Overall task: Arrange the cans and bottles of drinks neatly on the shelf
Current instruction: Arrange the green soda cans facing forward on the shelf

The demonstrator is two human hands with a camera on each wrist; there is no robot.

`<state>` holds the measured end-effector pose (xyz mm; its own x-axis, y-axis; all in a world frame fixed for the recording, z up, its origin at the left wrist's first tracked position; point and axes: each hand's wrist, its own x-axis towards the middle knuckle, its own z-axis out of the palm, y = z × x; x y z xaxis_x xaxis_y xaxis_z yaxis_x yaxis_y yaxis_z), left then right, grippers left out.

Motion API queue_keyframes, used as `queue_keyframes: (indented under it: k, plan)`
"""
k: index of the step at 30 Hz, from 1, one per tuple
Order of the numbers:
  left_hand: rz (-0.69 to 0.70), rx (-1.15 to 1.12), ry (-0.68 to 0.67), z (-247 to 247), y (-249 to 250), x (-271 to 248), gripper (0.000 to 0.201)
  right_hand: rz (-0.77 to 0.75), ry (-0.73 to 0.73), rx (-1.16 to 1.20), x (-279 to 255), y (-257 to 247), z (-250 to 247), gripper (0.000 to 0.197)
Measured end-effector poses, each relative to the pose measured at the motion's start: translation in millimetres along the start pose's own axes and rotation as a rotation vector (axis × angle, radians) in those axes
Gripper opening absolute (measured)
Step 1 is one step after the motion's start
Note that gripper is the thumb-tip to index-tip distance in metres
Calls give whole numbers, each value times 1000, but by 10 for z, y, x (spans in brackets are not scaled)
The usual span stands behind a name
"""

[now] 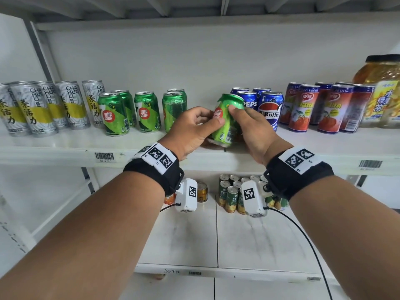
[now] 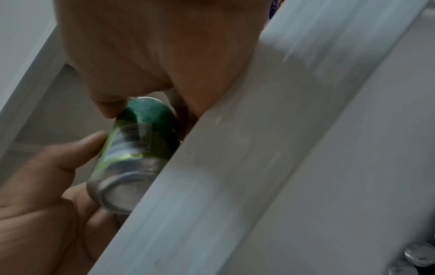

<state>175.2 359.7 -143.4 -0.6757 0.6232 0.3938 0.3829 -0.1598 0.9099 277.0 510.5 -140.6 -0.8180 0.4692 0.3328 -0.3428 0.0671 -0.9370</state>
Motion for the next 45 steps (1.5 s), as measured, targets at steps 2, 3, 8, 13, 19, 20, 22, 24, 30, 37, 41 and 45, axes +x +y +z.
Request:
queue_keyframes:
  k: [2,3,8,13,19,20,22,24,30,37,41,45]
  plan:
    - [-16,-2,-42,4,3,-15,43,39,21,-9,17,-11,6,49]
    - [-22,-1,-66,7,6,-23,46,55,22,-9,26,-13,2,53]
    - [-14,-36,-113,-5,-8,-5,42,69,-9,-11,31,-22,4,66]
    - [-7,-36,-196,-33,-24,7,51,27,-37,92,-7,-14,-6,57]
    - [29,182,-159,4,2,-4,76,-22,-100,131,-21,-12,-52,37]
    - [34,179,-147,1,0,-4,76,-24,-115,140,-21,-11,-54,36]
    - [37,174,-116,-10,3,-2,75,-24,-113,144,-8,-9,-50,37]
    - [21,173,-96,-17,3,1,73,-34,-91,114,10,5,-39,38]
    - [3,91,-160,25,-5,1,79,-33,-130,16,30,55,-8,30]
    - [-32,-2,-35,5,-33,42,72,55,-59,-12,33,-15,60,67]
    - [-38,8,-83,-4,-56,68,45,116,-70,99,1,-83,55,30]
    - [-5,59,-113,28,-24,50,61,152,-54,135,-9,-100,29,38]
